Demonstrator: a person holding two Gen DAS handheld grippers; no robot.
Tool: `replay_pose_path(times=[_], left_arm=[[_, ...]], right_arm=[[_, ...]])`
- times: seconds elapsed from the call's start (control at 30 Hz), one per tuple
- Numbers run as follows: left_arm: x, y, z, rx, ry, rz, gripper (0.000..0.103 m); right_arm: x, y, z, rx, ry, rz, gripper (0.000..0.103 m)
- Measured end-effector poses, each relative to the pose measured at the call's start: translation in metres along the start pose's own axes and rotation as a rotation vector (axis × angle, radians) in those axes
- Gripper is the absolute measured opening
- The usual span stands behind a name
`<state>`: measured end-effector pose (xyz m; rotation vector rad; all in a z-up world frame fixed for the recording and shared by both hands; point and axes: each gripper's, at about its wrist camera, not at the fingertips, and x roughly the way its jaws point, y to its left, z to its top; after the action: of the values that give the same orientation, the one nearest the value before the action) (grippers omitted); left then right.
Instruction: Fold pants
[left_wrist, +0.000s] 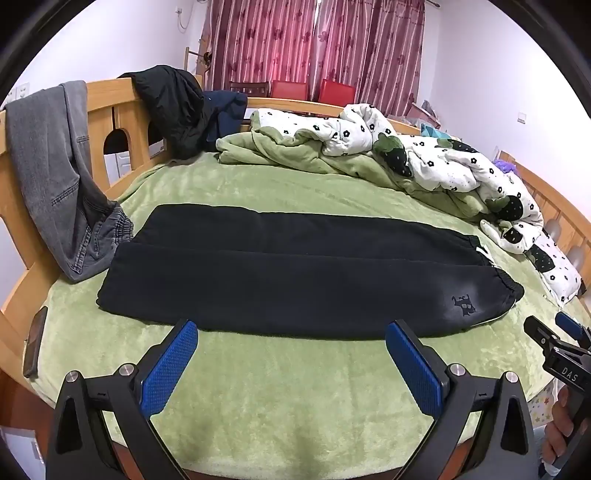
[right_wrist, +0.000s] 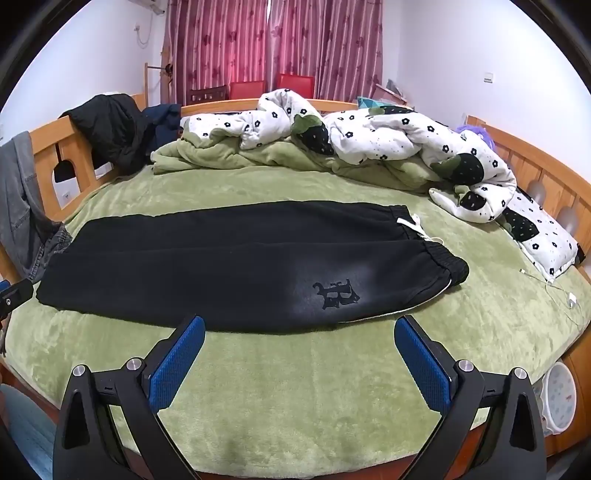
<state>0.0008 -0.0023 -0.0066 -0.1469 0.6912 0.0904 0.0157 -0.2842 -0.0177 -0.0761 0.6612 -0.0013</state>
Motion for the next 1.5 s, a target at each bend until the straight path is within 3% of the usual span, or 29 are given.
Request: replay_pose_path(times=[1.5], left_arm=[[-0.0018, 0.0001, -0.0014, -0.017, -0.010, -0.017, 0.103]], right_arm=[[-0.0017, 0.0058, 0.0021, 0.006, -0.021, 0.002, 0.101]])
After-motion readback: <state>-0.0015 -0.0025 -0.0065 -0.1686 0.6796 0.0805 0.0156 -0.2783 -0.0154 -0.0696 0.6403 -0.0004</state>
